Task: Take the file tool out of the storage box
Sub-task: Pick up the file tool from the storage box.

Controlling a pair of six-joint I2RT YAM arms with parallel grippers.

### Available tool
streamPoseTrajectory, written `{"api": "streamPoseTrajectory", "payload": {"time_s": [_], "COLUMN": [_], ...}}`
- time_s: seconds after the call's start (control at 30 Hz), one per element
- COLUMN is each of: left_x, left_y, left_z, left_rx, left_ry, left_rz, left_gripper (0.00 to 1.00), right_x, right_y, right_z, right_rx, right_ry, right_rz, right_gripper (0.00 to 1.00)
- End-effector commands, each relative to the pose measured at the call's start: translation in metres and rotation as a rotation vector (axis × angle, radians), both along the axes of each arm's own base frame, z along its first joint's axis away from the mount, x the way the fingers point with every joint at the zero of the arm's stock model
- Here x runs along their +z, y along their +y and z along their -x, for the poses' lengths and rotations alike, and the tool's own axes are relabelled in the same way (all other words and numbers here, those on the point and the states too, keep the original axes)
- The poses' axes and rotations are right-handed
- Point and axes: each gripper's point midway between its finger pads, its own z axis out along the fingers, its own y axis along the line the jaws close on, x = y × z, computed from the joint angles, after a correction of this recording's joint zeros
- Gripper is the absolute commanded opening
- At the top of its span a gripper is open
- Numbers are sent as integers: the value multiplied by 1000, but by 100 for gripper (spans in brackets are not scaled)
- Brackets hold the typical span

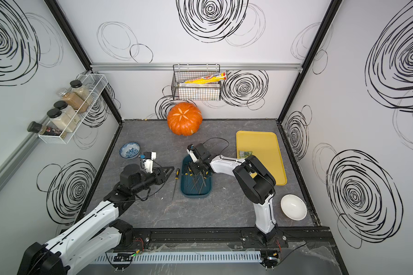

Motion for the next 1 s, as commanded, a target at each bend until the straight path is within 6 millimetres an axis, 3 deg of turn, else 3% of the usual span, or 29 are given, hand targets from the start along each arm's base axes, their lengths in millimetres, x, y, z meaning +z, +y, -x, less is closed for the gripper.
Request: {"api": "streamPoseTrajectory", "payload": {"time_s": [0.0, 0.23, 0.5, 0.63, 0.73, 0.97], "left_x": [7, 8, 7, 10, 11, 12], "left_y": [4, 4, 4, 3, 3, -5], "left_z": [-7, -7, -7, -6, -5, -1], "left_rx": [17, 18, 18, 12, 10, -35], "left_ry": [-60, -70, -65, -67, -72, -68], "left_rz": [-22, -21, -23, -16, -12, 21], "left_gripper": [51, 52, 52, 52, 52, 52], "right_x": [-32, -10, -32, -32, -20, 36], "right_y": [-16, -7, -18, -12, -8, 2], "right_z": [14, 12, 8, 11, 10, 4], "right_rx": [-19, 2, -38, -28, -29, -38], "right_ry": [66, 31, 72, 98, 89, 4], "right_rz": [110, 80, 176, 157, 122, 0], "right_gripper": [33, 25, 26, 15, 10, 5]}}
